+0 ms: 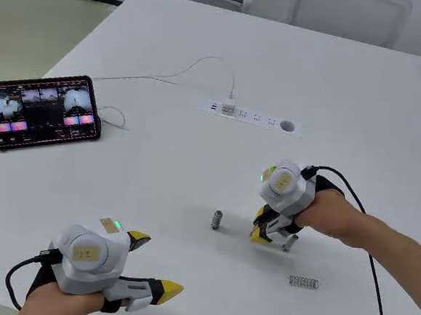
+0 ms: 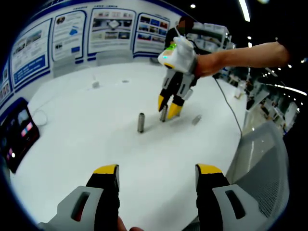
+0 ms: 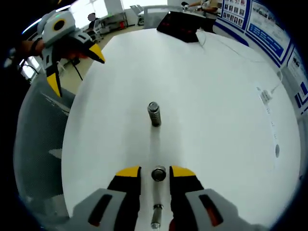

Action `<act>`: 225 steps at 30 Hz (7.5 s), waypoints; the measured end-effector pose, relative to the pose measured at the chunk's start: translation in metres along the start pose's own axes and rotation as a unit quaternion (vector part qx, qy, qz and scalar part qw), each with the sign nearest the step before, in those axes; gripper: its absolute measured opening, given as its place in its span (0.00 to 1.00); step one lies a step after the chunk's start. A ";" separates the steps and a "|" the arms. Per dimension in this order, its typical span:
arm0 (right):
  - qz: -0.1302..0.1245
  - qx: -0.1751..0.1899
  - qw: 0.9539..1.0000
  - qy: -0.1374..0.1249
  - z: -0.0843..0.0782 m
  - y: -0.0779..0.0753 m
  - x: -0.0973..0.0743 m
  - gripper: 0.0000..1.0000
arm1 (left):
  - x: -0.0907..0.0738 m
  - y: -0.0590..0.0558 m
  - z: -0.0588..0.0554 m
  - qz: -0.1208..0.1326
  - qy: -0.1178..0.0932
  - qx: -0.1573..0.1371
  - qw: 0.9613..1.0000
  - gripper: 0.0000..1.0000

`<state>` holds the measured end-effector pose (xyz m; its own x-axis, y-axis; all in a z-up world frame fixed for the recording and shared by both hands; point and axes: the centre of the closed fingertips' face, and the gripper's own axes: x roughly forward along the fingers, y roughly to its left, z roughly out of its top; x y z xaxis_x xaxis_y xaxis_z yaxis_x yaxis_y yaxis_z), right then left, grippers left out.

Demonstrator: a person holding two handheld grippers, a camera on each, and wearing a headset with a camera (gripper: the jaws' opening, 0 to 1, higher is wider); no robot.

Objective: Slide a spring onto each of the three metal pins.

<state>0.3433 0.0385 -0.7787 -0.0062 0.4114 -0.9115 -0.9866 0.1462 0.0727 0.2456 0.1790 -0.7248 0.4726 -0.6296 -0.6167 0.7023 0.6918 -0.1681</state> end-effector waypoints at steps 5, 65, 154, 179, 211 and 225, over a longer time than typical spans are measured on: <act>-0.011 0.032 0.999 -0.020 -0.001 -0.003 -0.007 0.32 | 0.001 -0.003 0.002 -0.001 -0.002 0.000 1.000 0.65; -0.093 0.261 0.918 -0.283 -0.011 0.013 -0.076 0.49 | 0.004 -0.018 0.011 -0.011 -0.007 0.011 1.000 0.65; -0.139 0.397 0.863 -0.280 -0.152 0.121 -0.094 0.77 | 0.082 -0.084 0.042 -0.097 0.017 0.072 0.993 0.69; -0.137 0.403 0.862 -0.275 -0.156 0.134 -0.094 0.78 | 0.118 -0.111 0.062 -0.131 0.027 0.118 0.984 0.66; -0.123 0.407 0.863 -0.272 -0.159 0.142 -0.093 0.78 | 0.201 -0.142 0.061 -0.163 0.054 0.123 0.978 0.34; -0.120 0.415 0.861 -0.270 -0.166 0.148 -0.090 0.78 | 0.218 -0.139 0.044 -0.134 0.083 0.175 0.972 0.14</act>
<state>0.1709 -0.1266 -0.7528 0.4785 0.6053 -0.6362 -0.4913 0.7850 0.3774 0.2744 -0.0703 -0.8018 0.1763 -0.6848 -0.7071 0.9402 0.3299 -0.0851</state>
